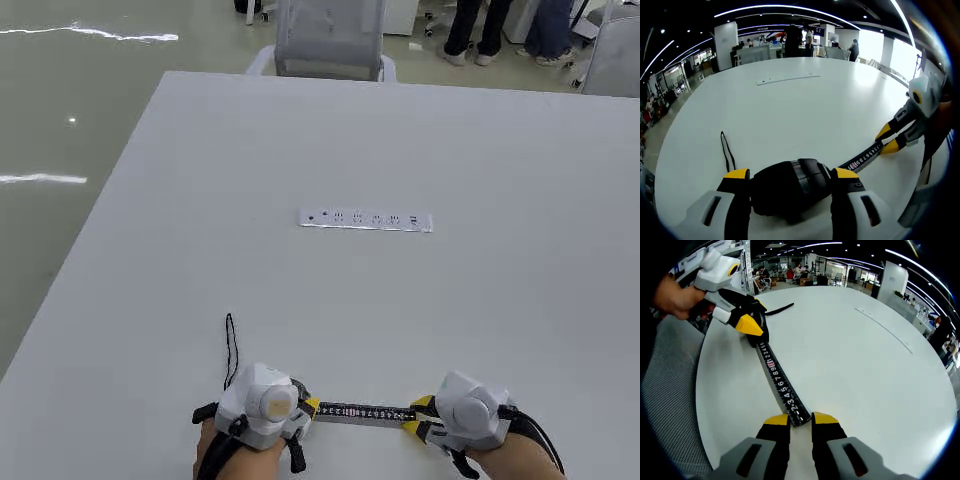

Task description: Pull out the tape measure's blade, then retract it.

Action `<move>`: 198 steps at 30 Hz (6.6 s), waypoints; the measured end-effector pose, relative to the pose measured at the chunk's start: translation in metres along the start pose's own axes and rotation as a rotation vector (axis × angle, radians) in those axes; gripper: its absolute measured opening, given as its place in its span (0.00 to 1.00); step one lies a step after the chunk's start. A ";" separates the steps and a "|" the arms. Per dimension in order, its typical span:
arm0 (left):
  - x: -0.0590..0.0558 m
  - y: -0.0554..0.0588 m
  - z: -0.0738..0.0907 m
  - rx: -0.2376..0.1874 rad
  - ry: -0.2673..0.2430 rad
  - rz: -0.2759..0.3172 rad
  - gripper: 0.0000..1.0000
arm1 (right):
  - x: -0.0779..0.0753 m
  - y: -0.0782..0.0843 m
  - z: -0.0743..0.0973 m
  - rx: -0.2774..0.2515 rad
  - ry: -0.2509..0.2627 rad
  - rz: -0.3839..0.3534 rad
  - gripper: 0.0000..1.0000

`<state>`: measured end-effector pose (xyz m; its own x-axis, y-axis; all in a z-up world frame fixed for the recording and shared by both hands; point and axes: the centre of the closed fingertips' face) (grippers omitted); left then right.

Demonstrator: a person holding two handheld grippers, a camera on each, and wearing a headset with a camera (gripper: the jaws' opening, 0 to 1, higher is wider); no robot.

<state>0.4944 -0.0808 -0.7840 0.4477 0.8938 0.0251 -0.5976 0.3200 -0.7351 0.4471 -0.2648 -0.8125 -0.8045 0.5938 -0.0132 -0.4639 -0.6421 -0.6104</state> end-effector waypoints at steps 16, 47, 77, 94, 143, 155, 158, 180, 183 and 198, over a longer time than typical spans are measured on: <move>0.000 0.000 0.000 -0.005 -0.001 -0.008 0.61 | 0.005 -0.007 -0.007 -0.005 -0.013 0.003 0.14; 0.000 0.000 0.001 -0.007 0.006 -0.012 0.62 | 0.018 -0.021 -0.017 -0.008 -0.049 0.012 0.14; 0.000 0.000 0.000 -0.006 0.002 -0.010 0.62 | 0.024 -0.032 -0.026 -0.001 -0.061 0.026 0.14; 0.000 0.000 0.000 -0.008 0.002 -0.009 0.62 | 0.026 -0.038 -0.033 -0.002 -0.068 0.029 0.14; 0.000 0.000 0.000 -0.011 0.008 -0.003 0.62 | 0.039 -0.055 -0.046 -0.006 -0.106 0.039 0.14; 0.000 0.000 0.001 -0.011 0.008 -0.006 0.62 | 0.044 -0.061 -0.051 -0.014 -0.111 0.039 0.14; 0.000 0.000 0.000 -0.012 0.008 -0.005 0.62 | 0.044 -0.062 -0.052 -0.013 -0.112 0.039 0.14; 0.000 -0.001 0.000 -0.011 0.012 -0.006 0.62 | 0.051 -0.071 -0.058 -0.016 -0.122 0.049 0.14; 0.000 0.000 0.001 -0.009 0.013 -0.010 0.62 | 0.052 -0.072 -0.059 -0.018 -0.126 0.053 0.14; 0.001 -0.001 0.000 -0.012 0.014 -0.006 0.62 | 0.056 -0.077 -0.063 -0.021 -0.135 0.061 0.14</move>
<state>0.4951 -0.0803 -0.7832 0.4609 0.8873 0.0199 -0.5872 0.3216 -0.7428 0.4610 -0.1517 -0.8164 -0.8740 0.4828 0.0551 -0.4063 -0.6637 -0.6280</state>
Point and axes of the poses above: the centre of the closed fingertips' face, and the gripper's own axes: z roughly backward along the fingers, x roughly to its left, y roughly out of its underside, and after that the axes turned 1 degree about -z, right-handed
